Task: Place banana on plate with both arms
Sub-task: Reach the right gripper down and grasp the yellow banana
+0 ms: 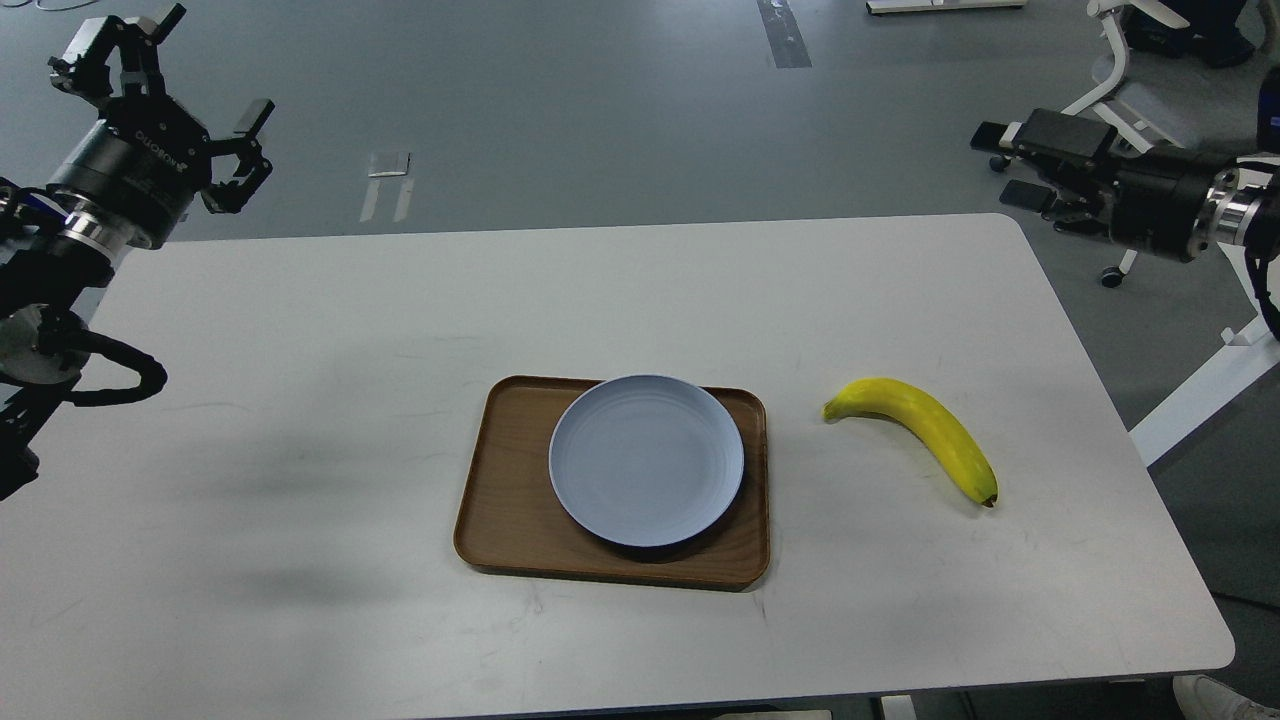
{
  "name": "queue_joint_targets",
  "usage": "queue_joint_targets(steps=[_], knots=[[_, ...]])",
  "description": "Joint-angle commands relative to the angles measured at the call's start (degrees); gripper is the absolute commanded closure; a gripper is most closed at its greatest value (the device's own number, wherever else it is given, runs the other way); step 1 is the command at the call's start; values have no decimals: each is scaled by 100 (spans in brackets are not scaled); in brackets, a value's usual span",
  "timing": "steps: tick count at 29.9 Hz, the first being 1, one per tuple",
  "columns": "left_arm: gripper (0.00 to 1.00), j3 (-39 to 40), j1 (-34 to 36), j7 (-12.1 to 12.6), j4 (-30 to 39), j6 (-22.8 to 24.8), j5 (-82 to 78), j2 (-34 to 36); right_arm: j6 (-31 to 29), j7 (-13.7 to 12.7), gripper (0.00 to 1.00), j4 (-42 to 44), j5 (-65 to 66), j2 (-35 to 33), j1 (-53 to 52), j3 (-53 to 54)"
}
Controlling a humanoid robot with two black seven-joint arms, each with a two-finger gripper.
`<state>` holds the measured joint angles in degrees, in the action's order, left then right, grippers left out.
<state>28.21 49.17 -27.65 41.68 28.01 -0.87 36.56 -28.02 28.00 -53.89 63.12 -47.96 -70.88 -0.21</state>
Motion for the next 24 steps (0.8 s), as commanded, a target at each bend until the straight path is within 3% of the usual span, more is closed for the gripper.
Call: queue_joint_targets(steps=[1,8,15,24], knots=[[2,0,-12,-3,7,-1,0,53,2,0,0,-227,1296,252,-470,-1056],[2,0,-38,-21,7,-1,-9,36,2,0,0,-140,2415,612,-506,-1850],[2,0,-161,-30,16,-1,-9,36,2,0,0,343,2434,1034,-340,-2439],[2,0,-258,-30,16,-1,0,45,2,0,0,792,2434,1517,-5,-2448]])
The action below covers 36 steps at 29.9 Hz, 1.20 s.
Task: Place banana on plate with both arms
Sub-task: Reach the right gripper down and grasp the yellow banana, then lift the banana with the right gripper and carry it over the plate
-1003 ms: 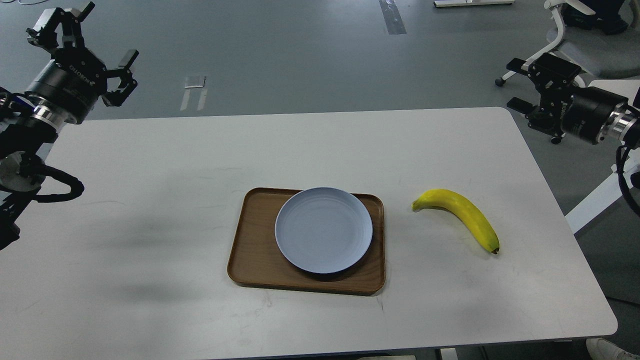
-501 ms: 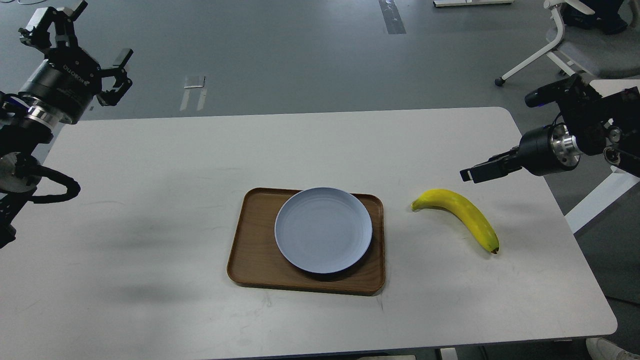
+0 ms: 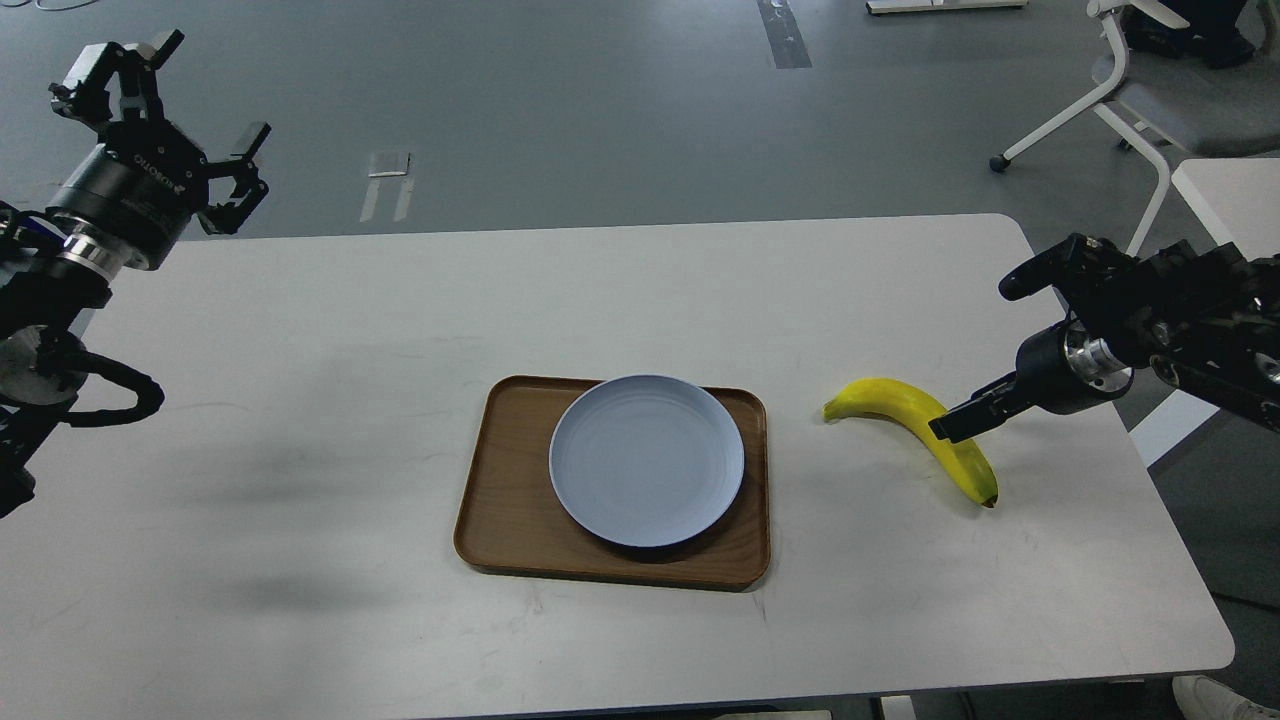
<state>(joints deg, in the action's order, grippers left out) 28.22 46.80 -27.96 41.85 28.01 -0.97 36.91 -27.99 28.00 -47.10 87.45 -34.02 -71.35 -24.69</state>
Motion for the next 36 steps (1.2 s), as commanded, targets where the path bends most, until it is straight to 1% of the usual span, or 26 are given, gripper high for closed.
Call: queue_joint_targets(steps=[1,4,10,15,17,18,20,21,22,25,28,32,36], knots=[[2,-1,-22,1,-1,-1,9,10,-1,0,0,131,0,150,43,-1],[2,-1,-22,1,-1,-1,9,10,-1,0,3,140,-26,238,43,8],[2,-1,-22,1,-1,-1,9,18,-1,0,4,227,-44,431,148,-1],[2,-1,-22,1,-1,-1,9,27,-1,0,10,368,-44,519,253,-9],[2,-1,-22,1,-1,-1,9,27,-1,0,18,368,-44,519,253,-44],[2,-1,-22,1,-1,-1,9,27,-1,0,28,368,-44,519,253,-62],[2,-1,-22,1,-1,-1,9,27,-1,0,44,368,-44,519,245,-71],[2,-1,-22,1,-1,-1,9,27,-1,0,67,359,-44,519,245,-71],[2,-1,-22,1,-1,-1,9,27,-1,0,87,351,-44,511,245,-71],[2,34,-22,1,-10,-1,9,36,-1,0,92,324,-44,502,245,-71],[2,52,-13,1,-1,-1,9,36,-1,0,100,289,-52,449,184,-71],[2,96,-13,1,-1,-1,9,36,-1,0,100,79,-70,204,-53,-62],[2,149,-13,1,-1,-1,9,36,-1,0,100,-492,-105,-104,-668,-53]])
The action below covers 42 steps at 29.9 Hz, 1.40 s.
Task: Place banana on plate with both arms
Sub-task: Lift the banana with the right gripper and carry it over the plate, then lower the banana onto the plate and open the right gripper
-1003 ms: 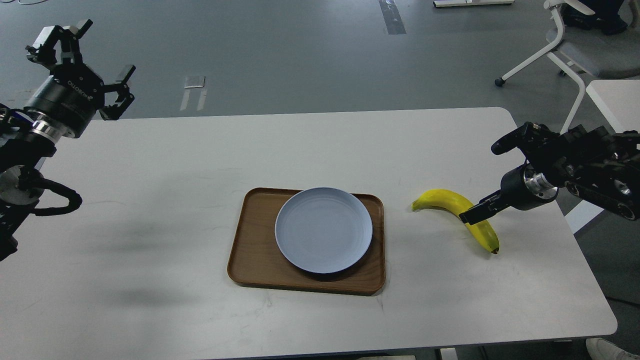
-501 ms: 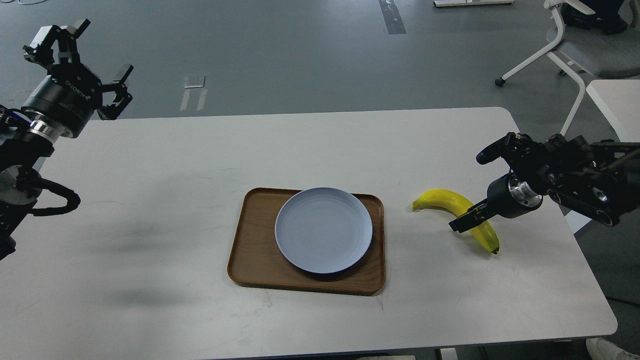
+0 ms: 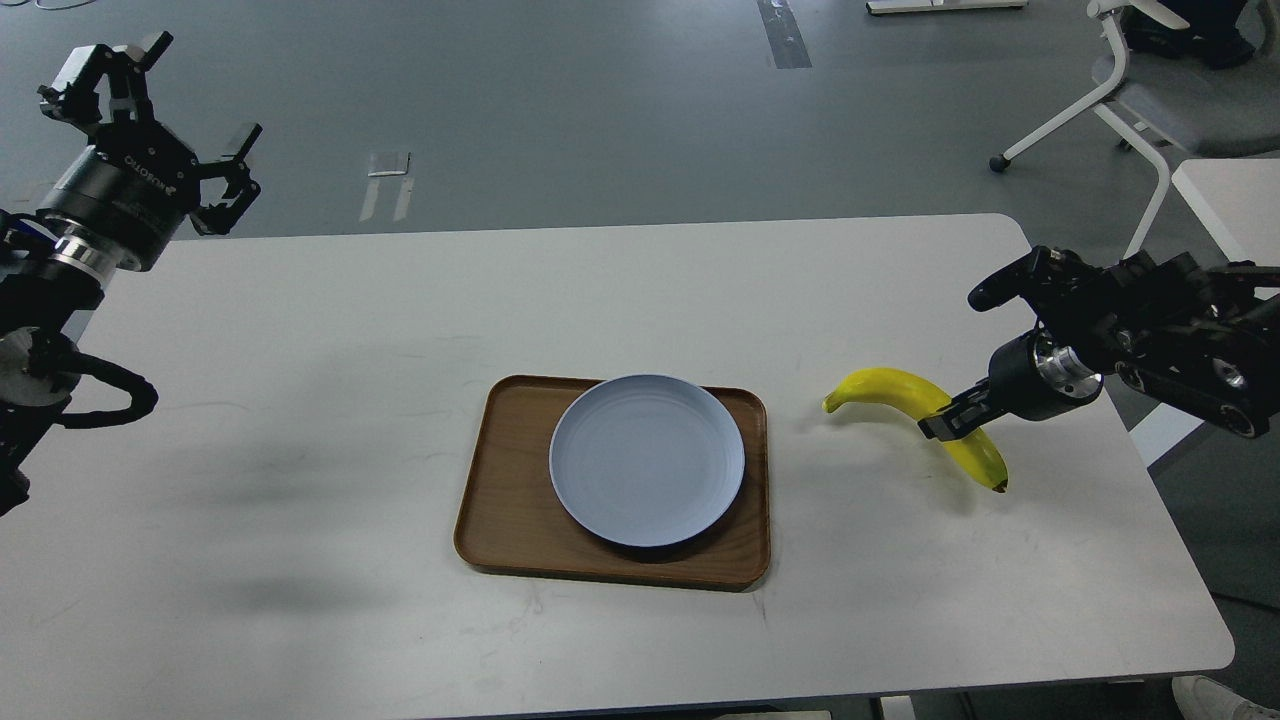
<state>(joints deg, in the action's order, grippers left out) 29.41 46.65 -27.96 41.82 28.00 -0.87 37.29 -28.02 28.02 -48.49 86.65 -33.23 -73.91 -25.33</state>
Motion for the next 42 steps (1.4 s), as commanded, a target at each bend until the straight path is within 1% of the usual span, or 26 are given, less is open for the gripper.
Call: queue_joint_targets(steps=[1,4,7,10,11,18,26,33,34,38,39,40,42], knots=[[2,30,2,1,1,0,-1,-2,2,-2,100,-406,-42,-201,-509,2],[2,30,2,1,1,0,-1,-2,2,-2,100,-556,-104,-166,-826,10],[2,152,2,1,1,0,-1,-11,2,-2,100,-609,-630,106,-1099,2],[2,241,2,10,1,0,-1,-11,2,-2,100,-557,-948,536,-1231,-25],[2,241,10,10,1,0,-1,-11,2,-2,100,-504,-991,781,-1257,-68],[2,258,10,10,1,0,-1,-2,2,-2,100,67,-1219,2003,-1249,-481],[2,258,10,10,1,0,-1,-2,2,-2,100,366,-1843,2786,-1091,-842],[2,258,10,10,1,0,-1,-2,2,-2,100,498,-2020,3024,-985,-974],[2,258,10,10,1,0,-1,-2,2,-2,98,559,-2020,3094,-941,-974],[2,258,2,10,1,0,-1,-2,2,-2,97,692,-2029,3200,-871,-974],[2,258,10,10,1,0,-1,-2,2,-2,96,709,-2064,3235,-862,-974],[2,258,10,10,1,0,-1,-2,2,-2,92,727,-2108,3279,-836,-983],[2,258,10,10,1,0,-1,-2,2,-2,89,736,-2161,3323,-809,-983]])
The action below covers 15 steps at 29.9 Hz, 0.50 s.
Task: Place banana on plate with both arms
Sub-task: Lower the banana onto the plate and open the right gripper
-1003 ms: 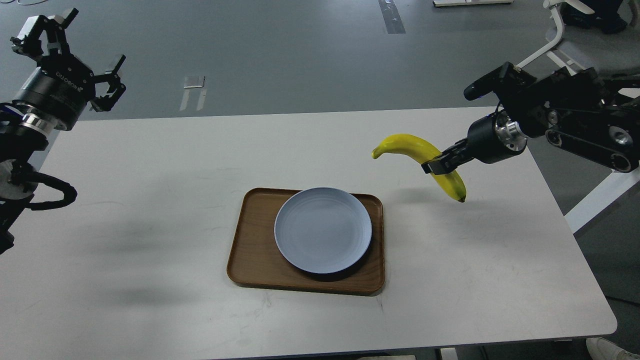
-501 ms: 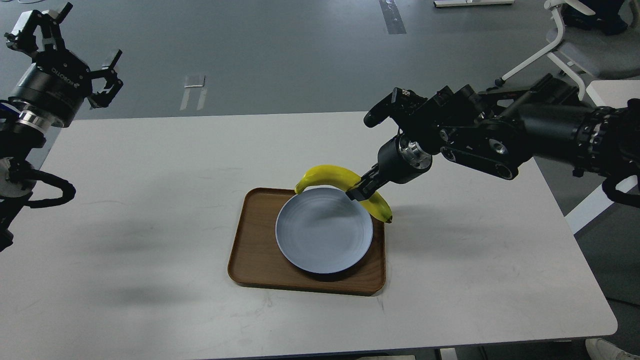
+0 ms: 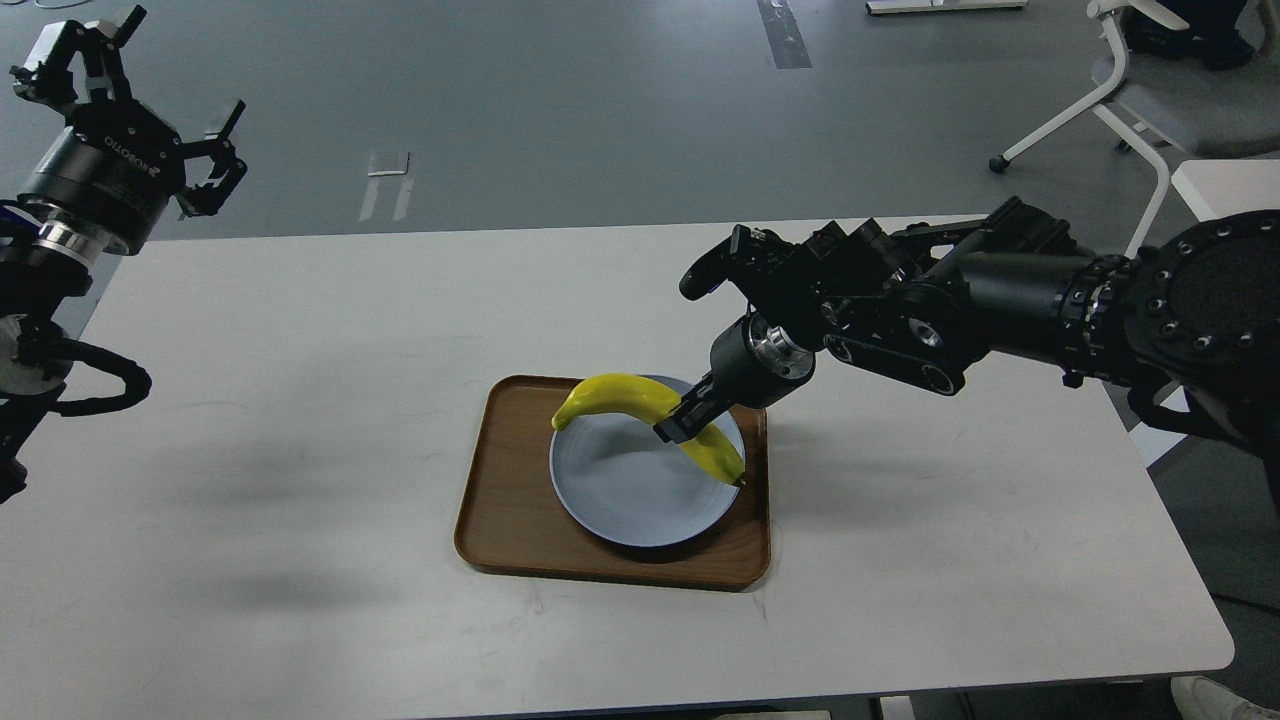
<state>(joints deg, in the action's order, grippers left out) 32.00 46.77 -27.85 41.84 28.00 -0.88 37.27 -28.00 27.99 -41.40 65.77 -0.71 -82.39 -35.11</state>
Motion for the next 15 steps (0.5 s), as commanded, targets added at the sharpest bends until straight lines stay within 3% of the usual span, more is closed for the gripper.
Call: queue_joint_targets(steps=[1,4,12,14,15], knots=[[2,-1,-1,-10,0,0,0,8,0,1,88,53,-160,71,48,-5],[2,-1,-1,-1,0,0,0,52,0,1,74,97,-310,71,65,-5],[2,8,-1,-1,0,0,0,70,0,1,64,106,-319,71,74,-14],[2,8,-1,-1,0,0,0,70,0,1,53,106,-346,71,92,-58],[2,-1,-1,-1,0,0,0,70,0,1,43,114,-346,71,109,-66]])
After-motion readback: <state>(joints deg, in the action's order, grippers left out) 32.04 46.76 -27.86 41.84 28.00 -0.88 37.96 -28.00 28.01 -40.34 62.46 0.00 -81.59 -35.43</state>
